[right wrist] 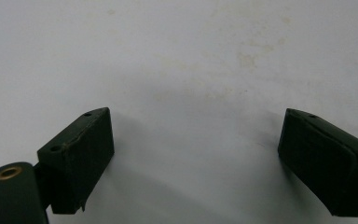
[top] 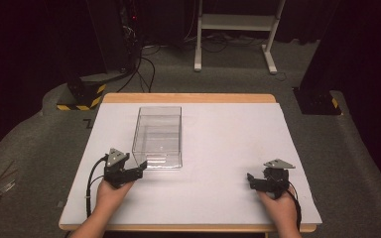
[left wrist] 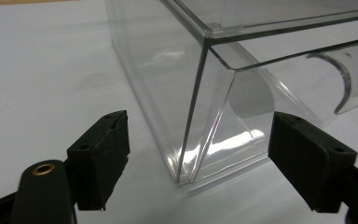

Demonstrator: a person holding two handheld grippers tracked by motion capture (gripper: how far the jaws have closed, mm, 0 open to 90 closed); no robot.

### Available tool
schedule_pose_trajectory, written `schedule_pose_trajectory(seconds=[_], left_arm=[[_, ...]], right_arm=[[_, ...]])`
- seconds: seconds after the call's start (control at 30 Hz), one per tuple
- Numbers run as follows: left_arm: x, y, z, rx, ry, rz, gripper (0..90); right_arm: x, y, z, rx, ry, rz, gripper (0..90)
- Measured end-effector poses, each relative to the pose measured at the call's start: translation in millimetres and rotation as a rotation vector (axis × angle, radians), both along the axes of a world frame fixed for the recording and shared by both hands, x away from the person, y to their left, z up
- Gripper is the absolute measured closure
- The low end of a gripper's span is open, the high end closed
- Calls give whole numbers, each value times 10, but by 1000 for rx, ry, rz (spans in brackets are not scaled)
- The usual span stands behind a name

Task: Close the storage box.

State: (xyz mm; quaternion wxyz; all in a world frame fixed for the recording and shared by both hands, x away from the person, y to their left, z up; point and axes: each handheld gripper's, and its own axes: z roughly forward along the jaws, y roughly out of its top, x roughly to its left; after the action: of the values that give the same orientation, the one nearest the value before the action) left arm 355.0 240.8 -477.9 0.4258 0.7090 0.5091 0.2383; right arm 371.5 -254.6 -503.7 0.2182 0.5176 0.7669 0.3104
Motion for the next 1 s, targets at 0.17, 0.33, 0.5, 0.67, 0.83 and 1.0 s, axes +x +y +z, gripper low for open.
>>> schedule_pose_trajectory(seconds=[0.17, 0.33, 0.5, 0.67, 0.83, 1.0], left_arm=[[66, -10, 10, 11, 2, 7, 214], [109, -10, 9, 9, 3, 13, 217], [151, -10, -3, 3, 5, 21, 222], [197, -4, -21, 4, 12, 30, 234], [233, -14, -34, 13, 13, 44, 244], [248, -43, -44, 19, 18, 42, 244]], right_arm=[[0, 0, 0, 0, 0, 0, 102], [0, 0, 0, 0, 0, 0, 102], [0, 0, 0, 0, 0, 0, 102], [0, 0, 0, 0, 0, 0, 102], [0, 0, 0, 0, 0, 0, 102], [0, 1, 0, 0, 0, 0, 102]])
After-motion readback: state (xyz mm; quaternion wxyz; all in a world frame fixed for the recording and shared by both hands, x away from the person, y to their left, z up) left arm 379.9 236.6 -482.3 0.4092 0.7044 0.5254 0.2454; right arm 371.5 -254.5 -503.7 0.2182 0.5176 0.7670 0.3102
